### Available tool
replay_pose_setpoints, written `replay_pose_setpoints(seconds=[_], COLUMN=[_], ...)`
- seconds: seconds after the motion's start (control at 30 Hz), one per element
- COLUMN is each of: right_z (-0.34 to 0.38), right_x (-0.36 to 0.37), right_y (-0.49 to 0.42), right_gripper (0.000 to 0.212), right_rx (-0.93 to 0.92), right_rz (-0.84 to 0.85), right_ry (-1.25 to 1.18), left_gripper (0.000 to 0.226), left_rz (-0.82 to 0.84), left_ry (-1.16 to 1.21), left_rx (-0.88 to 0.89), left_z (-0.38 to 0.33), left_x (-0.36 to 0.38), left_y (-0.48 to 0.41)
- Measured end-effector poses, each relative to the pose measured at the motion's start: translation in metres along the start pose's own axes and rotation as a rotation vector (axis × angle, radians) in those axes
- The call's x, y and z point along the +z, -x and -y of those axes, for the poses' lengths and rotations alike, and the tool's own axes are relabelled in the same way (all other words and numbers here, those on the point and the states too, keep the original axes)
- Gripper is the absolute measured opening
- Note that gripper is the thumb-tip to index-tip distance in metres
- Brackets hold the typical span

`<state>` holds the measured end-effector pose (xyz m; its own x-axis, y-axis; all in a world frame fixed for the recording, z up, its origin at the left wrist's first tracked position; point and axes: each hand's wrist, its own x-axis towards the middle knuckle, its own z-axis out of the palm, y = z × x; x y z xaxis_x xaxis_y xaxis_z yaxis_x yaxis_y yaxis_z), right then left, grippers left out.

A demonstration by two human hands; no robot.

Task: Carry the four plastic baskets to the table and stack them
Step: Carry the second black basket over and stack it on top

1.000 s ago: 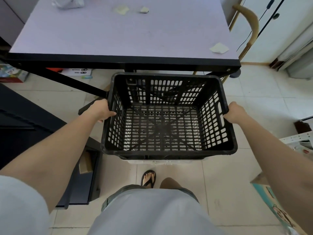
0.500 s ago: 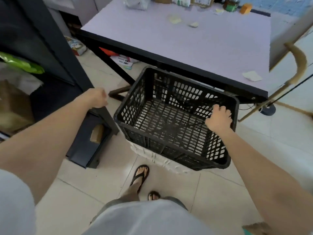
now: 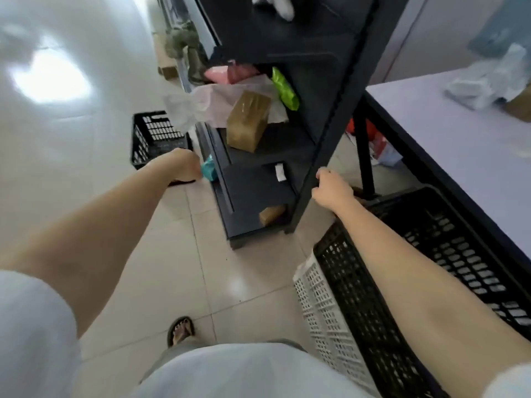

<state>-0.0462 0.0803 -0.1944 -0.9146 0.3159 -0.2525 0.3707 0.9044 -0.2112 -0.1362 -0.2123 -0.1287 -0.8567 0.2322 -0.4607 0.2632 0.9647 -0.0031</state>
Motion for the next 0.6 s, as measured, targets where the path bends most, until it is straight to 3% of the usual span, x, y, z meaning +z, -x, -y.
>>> replay_pose_setpoints(seconds=[0.27,0.6], right_z=[0.233,0.475], right_x=[0.027,0.078], right_y=[-0.027,-0.064], right_gripper=[0.045,0.042], right_rx=[-0.340,-0.534], right_rz=[0.109,0.161], right_ry=[0.072,0.133], left_gripper=[0.040,0.038], left_rz=[-0.058,-0.061], left_ry=[0.093,0.163], left_rx=[-0.230,-0.349], left_z=[0.171,0.379], left_x=[0.015,0.013], left_y=[0.023,-0.006])
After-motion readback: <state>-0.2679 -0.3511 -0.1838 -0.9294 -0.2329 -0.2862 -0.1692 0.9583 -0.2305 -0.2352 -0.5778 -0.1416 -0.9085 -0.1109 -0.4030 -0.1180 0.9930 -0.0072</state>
